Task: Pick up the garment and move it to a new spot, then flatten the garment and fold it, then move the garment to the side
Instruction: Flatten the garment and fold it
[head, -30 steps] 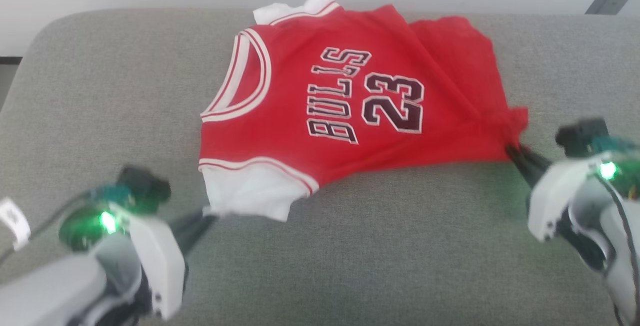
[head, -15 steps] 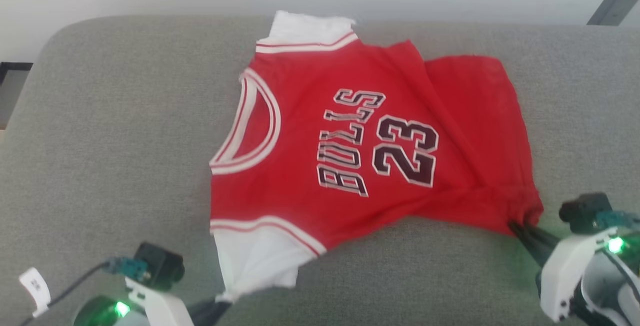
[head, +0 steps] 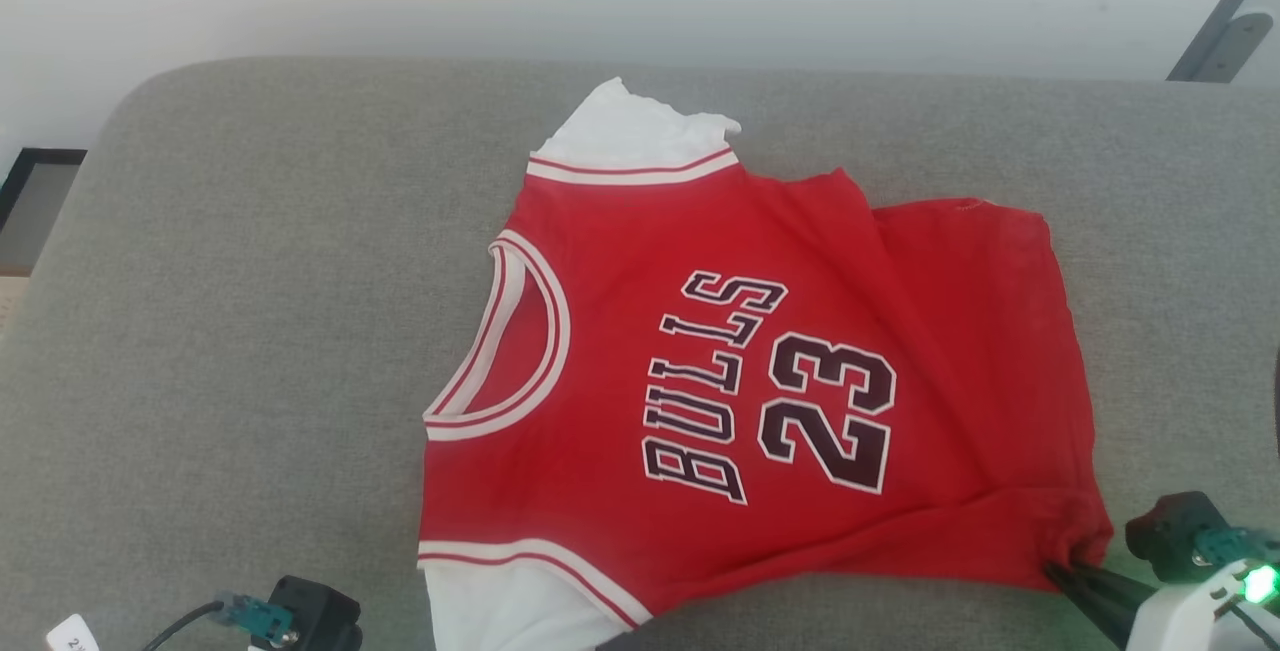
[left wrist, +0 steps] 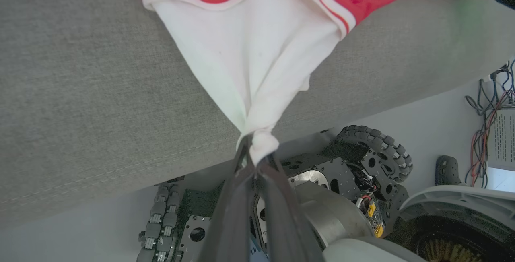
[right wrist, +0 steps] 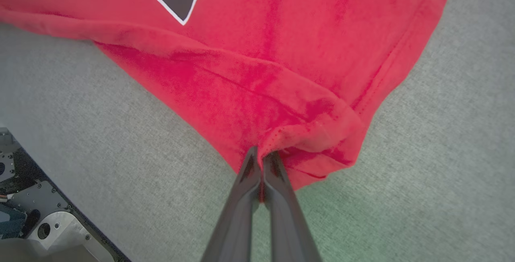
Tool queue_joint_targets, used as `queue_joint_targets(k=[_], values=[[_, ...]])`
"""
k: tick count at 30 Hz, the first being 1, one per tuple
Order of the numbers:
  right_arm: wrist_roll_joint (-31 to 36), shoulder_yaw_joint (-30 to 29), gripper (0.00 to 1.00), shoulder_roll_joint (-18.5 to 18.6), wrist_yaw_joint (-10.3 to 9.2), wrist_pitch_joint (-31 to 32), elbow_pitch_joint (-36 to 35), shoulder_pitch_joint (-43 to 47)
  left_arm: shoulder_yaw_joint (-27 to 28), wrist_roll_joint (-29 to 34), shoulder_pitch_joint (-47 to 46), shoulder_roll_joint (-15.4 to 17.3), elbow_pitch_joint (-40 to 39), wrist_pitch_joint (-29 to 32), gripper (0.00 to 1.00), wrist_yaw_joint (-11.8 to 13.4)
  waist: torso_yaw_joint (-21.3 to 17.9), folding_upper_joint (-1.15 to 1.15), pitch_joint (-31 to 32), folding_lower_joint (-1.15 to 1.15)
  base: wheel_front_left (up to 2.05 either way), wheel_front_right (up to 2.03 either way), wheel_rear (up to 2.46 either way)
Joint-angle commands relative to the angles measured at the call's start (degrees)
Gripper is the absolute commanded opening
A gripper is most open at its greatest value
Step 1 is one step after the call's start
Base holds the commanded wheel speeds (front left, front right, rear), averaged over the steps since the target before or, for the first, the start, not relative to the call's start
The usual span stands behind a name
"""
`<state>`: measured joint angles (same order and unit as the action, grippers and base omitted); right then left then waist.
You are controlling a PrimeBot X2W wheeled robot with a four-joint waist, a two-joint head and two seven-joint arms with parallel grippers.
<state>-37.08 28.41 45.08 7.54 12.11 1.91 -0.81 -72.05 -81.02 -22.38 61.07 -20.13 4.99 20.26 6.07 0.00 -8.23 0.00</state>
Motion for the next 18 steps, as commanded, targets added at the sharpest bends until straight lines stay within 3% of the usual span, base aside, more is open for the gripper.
queue_joint_targets(k=[1,9,15,18], values=[[-0.6,0.0,0.00,0.4,-0.10,-0.5,-0.1,0.7,0.1,0.0,0.7,0.3,-0.5,-0.3,0.00,0.5,-0.1,0.00,0.2,0.00,0.00,0.00,0.00],[-3.4,-1.1,0.00,0.9,-0.10,-1.5,-1.0,1.4,1.0,1.2,-0.1,1.9,-3.0,-1.4,0.00,1.8,-0.4,0.00,1.3,0.00,0.00,0.00,0.00],[-4.6,-4.1,0.00,-0.6,-0.10,-0.4,-1.1,0.2,3.1,6.0,-4.6,5.0,-5.2,-1.9,0.00,3.2,-1.0,0.00,2.3,0.00,0.00,0.00,0.00],[-4.2,-5.5,0.00,-1.9,-0.10,0.8,-1.0,-1.3,4.3,8.7,-7.7,5.9,-5.3,-1.1,0.00,2.5,-1.6,0.00,2.5,0.00,0.00,0.00,0.00]])
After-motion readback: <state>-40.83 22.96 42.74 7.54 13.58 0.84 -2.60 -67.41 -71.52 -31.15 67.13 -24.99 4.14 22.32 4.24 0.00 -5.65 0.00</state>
